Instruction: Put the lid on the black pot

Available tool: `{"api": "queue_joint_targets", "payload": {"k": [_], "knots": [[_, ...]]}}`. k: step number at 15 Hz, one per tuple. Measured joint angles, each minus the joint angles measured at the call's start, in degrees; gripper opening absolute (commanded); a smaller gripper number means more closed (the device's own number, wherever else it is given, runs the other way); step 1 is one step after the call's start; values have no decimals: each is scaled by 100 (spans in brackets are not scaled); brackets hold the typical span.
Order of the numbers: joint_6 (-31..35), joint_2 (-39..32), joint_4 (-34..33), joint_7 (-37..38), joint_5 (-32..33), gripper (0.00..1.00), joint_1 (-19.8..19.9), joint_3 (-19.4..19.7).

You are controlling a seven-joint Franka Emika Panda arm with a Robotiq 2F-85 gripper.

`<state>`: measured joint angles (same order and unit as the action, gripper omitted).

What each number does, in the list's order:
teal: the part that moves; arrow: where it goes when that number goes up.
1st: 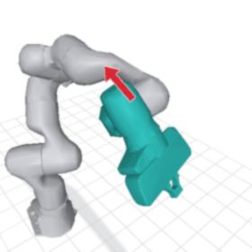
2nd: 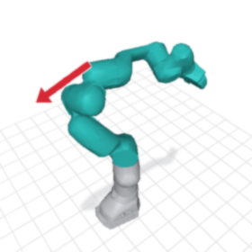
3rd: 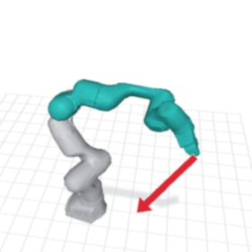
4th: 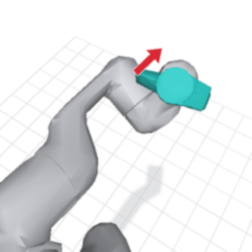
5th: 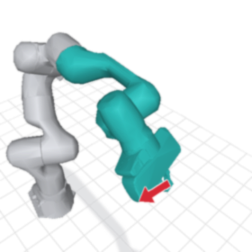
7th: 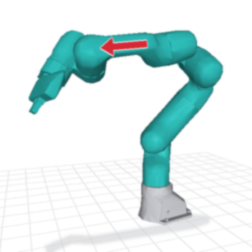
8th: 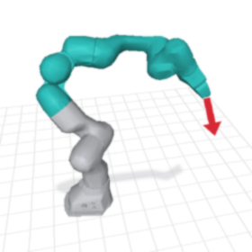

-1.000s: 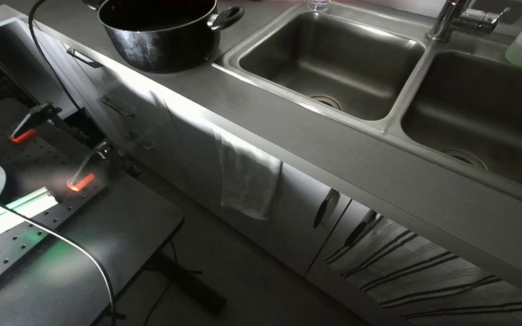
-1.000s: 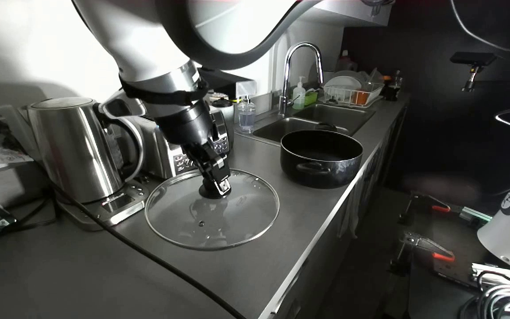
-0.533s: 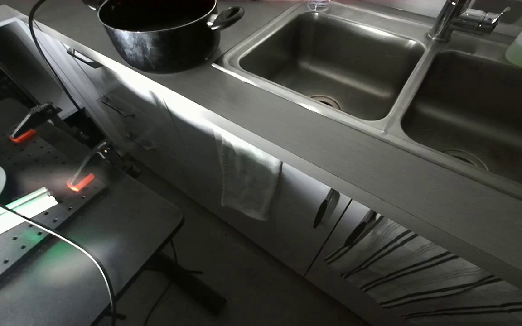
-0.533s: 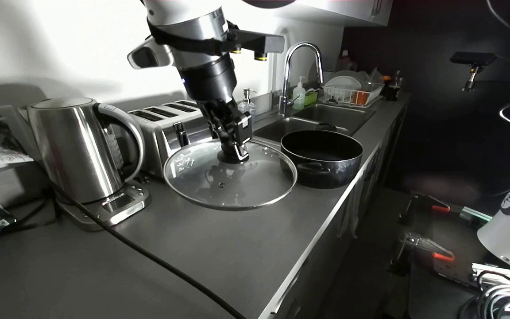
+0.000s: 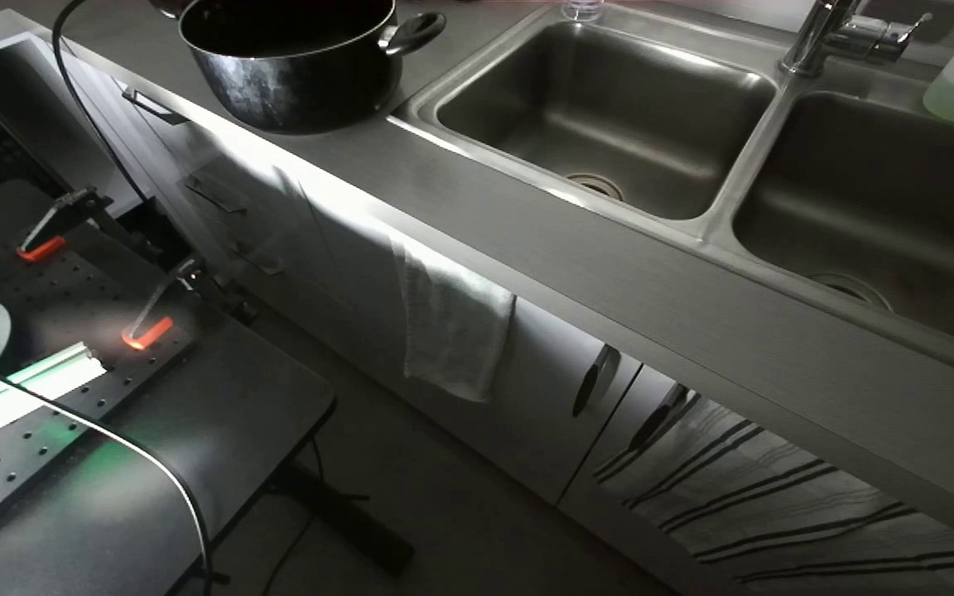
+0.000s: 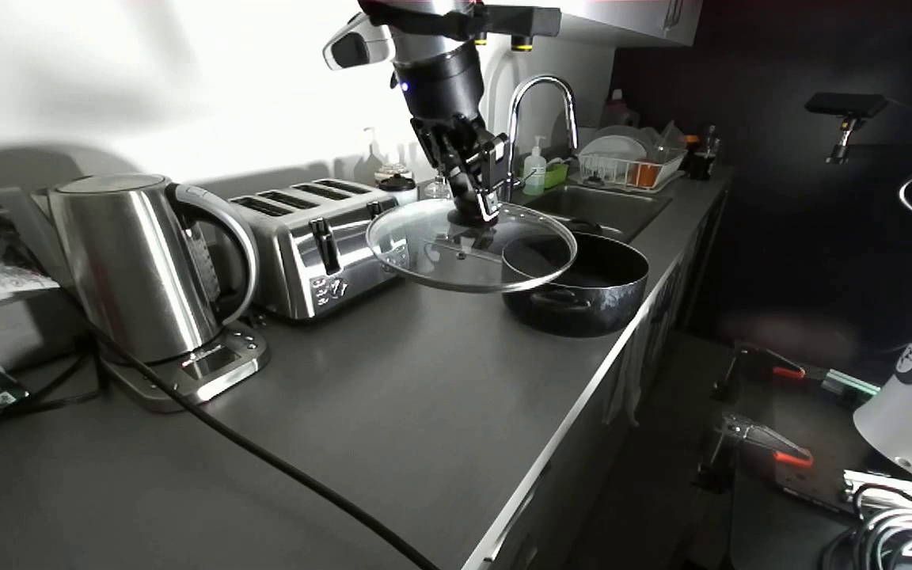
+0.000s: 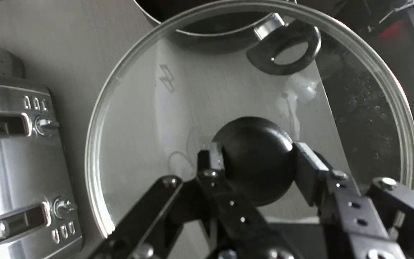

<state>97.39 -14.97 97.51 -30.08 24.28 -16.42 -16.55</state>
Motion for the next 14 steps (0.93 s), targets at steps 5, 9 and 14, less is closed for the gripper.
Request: {"api": "queue_joint_targets", "payload": {"k": [5, 9, 14], "knots": [[-144, 447, 372, -686, 0, 25, 345, 116], [-142, 730, 685, -1229, 8, 25, 577, 305], [-27, 987, 1102, -1834, 19, 25, 835, 576]]}}
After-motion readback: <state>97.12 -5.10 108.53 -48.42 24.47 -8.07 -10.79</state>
